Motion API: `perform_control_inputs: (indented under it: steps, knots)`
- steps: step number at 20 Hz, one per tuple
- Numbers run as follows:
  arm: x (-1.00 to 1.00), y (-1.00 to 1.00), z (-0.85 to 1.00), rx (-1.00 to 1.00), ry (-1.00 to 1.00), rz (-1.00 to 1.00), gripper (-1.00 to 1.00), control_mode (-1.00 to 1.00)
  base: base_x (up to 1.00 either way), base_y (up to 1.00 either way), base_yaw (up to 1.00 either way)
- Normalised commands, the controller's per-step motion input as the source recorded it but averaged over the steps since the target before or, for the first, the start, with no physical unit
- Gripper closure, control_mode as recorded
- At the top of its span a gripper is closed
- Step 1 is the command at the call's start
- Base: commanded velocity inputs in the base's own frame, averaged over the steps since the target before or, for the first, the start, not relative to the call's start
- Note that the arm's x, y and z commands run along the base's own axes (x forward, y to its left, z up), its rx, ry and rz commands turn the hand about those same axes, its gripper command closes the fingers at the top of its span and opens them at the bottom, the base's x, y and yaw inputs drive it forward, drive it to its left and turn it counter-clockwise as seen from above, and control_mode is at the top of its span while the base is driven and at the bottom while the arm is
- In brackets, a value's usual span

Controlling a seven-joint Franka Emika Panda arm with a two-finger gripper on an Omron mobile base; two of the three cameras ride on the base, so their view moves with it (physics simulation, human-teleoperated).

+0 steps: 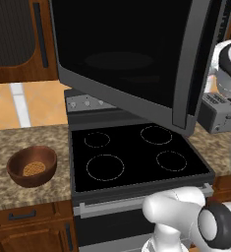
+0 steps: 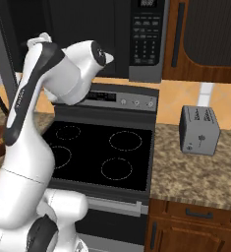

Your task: Open the microwave, place the bowl with waffle inside the microwave, then close the microwave door and turn it on.

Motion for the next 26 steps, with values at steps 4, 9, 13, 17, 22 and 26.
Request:
perform_control_inputs:
  steps: [4,9,13,17,22,26]
  knots:
    - [0.0,0.76,0.12,0.03,0.26,0.36,-1.0,-1.0,0.0,0.0,0.0]
    - [-0.05,0.98,0.05,0.09,0.21,0.29,-1.0,-1.0,0.0,0.0,0.0]
    - [-0.23,1.0,0.0,0.15,0.02,0.08,-1.0,-1.0,0.0,0.0,0.0]
    - [-0.12,1.0,-0.02,0.18,0.0,0.0,-1.0,-1.0,0.0,0.0,0.0]
    - [0.0,0.24,-0.03,0.03,0.0,0.0,-1.0,-1.0,0.0,0.0,0.0]
    - [-0.33,-0.38,-0.78,-0.18,0.0,0.0,-1.0,-1.0,0.0,0.0,0.0]
